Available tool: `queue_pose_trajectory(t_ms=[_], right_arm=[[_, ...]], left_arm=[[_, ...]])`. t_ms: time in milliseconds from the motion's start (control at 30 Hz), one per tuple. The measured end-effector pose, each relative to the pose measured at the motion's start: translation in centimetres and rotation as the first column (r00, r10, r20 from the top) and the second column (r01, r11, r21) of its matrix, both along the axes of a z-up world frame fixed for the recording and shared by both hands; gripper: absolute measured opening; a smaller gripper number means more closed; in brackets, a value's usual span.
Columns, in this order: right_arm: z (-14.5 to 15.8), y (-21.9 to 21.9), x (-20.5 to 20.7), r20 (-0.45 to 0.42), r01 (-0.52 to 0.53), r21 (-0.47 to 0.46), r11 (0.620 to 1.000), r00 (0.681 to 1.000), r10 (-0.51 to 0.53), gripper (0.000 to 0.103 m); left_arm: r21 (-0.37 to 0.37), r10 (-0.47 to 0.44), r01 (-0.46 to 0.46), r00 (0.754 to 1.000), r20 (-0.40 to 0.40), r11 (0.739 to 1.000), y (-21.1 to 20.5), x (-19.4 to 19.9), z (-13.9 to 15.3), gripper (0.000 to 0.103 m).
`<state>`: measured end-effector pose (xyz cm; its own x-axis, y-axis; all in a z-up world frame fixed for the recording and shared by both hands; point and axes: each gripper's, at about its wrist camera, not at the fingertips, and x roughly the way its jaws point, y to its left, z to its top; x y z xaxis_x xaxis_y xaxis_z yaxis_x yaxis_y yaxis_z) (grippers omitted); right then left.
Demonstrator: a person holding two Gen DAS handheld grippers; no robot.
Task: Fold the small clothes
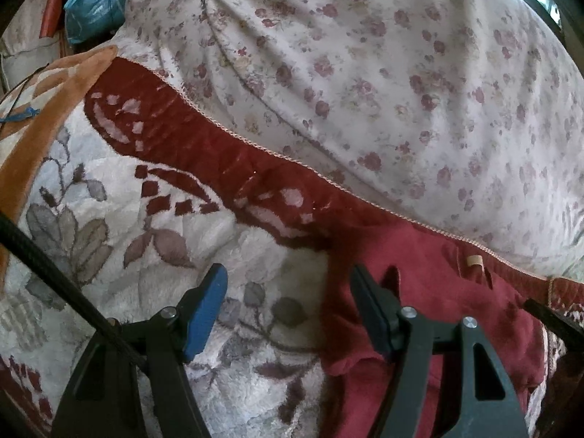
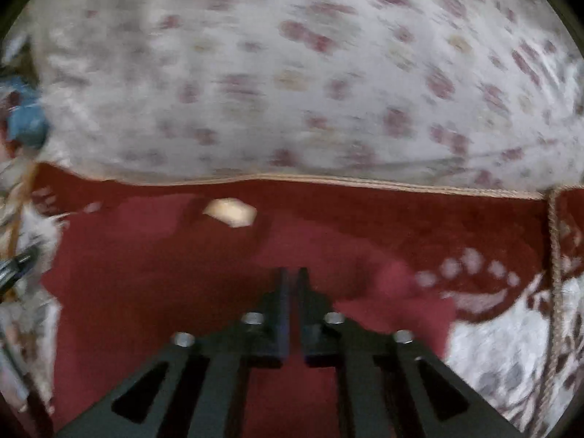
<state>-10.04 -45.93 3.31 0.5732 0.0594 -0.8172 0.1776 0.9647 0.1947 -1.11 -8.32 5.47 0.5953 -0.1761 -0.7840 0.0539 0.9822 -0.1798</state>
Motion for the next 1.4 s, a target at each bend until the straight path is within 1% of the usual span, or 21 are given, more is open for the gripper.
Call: queue_pose_trajectory(t_ms=[67,133,200,267,367,400,467,500,600,633,667,700,800,933,1000,1133,1167,1233,1300,1367,1400], right_arm=[[1.0,2.8,-0.7,0.045,-0.06,0.047,0.997,0.997,0.058,0.055],[1.7,6.9,-0.6,0.084,-0.153,0.082,0.985,0.986,0.147,0.055],[2.0,11.7,0.2,0.119,-0.263,0.115,0.958,0.961,0.25,0.055],[1.7,15.7,1.5,0.141,-0.319,0.147,0.936,0.944,0.3,0.055],[0.2,19.1,3.4,0.131,-0.323,0.19,0.927,0.944,0.302,0.055],[-0.4,19.6,4.2,0.119,-0.3,0.227,0.926,0.953,0.28,0.055],[-1.5,20.2,5.7,0.102,-0.273,0.325,0.905,0.962,0.253,0.055],[-2.0,20.2,6.2,0.087,-0.263,0.337,0.904,0.965,0.249,0.055],[-3.4,21.1,7.5,0.032,-0.227,0.286,0.931,0.973,0.227,0.055],[-3.3,21.1,7.6,0.039,-0.227,0.284,0.931,0.973,0.226,0.053],[-3.1,21.0,7.5,0.047,-0.235,0.272,0.933,0.972,0.231,0.036],[-2.8,21.0,7.5,0.059,-0.25,0.255,0.934,0.968,0.243,0.006],[-1.3,19.5,6.6,0.109,-0.246,0.245,0.938,0.968,0.226,0.007],[0.5,16.3,5.1,0.158,-0.211,0.298,0.931,0.973,0.17,0.007],[1.7,15.1,3.9,0.193,-0.219,0.335,0.916,0.968,0.161,0.007],[5.0,13.7,0.8,0.278,-0.307,0.435,0.847,0.94,0.198,0.007],[5.9,13.9,-0.2,0.296,-0.348,0.443,0.826,0.927,0.231,0.007],[7.1,15.2,-1.9,0.313,-0.421,0.426,0.801,0.899,0.306,0.007],[7.3,16.7,-3.3,0.307,-0.478,0.419,0.772,0.875,0.375,0.007],[6.5,18.5,-4.4,0.284,-0.515,0.434,0.739,0.857,0.43,0.007],[5.4,19.7,-4.9,0.264,-0.531,0.451,0.717,0.847,0.462,0.007]], left_arm=[[0.006,0.024,-0.024,1.0,-0.012,1.0,0.3,0.2,-0.3,0.069],[-0.001,0.05,-0.05,0.999,-0.021,0.999,0.9,0.3,-0.4,0.069],[-0.013,0.069,-0.07,0.997,-0.025,0.997,1.6,0.3,-0.4,0.069],[-0.024,0.083,-0.084,0.996,-0.028,0.996,2.3,0.4,-0.4,0.069],[-0.023,0.094,-0.094,0.995,-0.031,0.995,2.6,0.5,-0.4,0.069],[-0.022,0.093,-0.093,0.995,-0.031,0.995,2.7,0.5,-0.3,0.069],[-0.016,0.091,-0.092,0.995,-0.03,0.996,2.6,0.6,-0.2,0.069],[-0.009,0.089,-0.089,0.996,-0.026,0.996,2.6,0.7,-0.1,0.069],[-0.006,0.087,-0.087,0.996,-0.028,0.996,2.5,0.8,-0.1,0.069],[-0.013,0.085,-0.085,0.996,-0.032,0.996,2.6,0.9,0.0,0.069],[-0.019,0.084,-0.084,0.996,-0.033,0.996,2.6,0.9,0.0,0.069],[-0.021,0.084,-0.084,0.996,-0.032,0.996,2.7,1.0,0.1,0.069],[-0.021,0.089,-0.089,0.996,-0.023,0.996,2.7,0.9,0.3,0.069],[-0.021,0.085,-0.086,0.996,-0.026,0.996,2.5,0.8,0.1,0.07],[-0.023,0.086,-0.086,0.996,-0.033,0.996,2.6,0.8,0.0,0.07],[-0.034,0.102,-0.103,0.994,-0.031,0.994,3.1,0.9,0.2,0.07],[-0.039,0.106,-0.107,0.994,-0.03,0.994,3.2,0.9,0.2,0.07],[-0.044,0.111,-0.113,0.993,-0.028,0.993,3.4,0.8,0.3,0.07],[-0.047,0.118,-0.119,0.993,-0.026,0.992,3.6,0.6,0.4,0.07],[-0.049,0.116,-0.117,0.993,-0.027,0.992,3.6,0.6,0.4,0.07],[-0.049,0.114,-0.115,0.993,-0.027,0.992,3.5,0.5,0.4,0.07]])
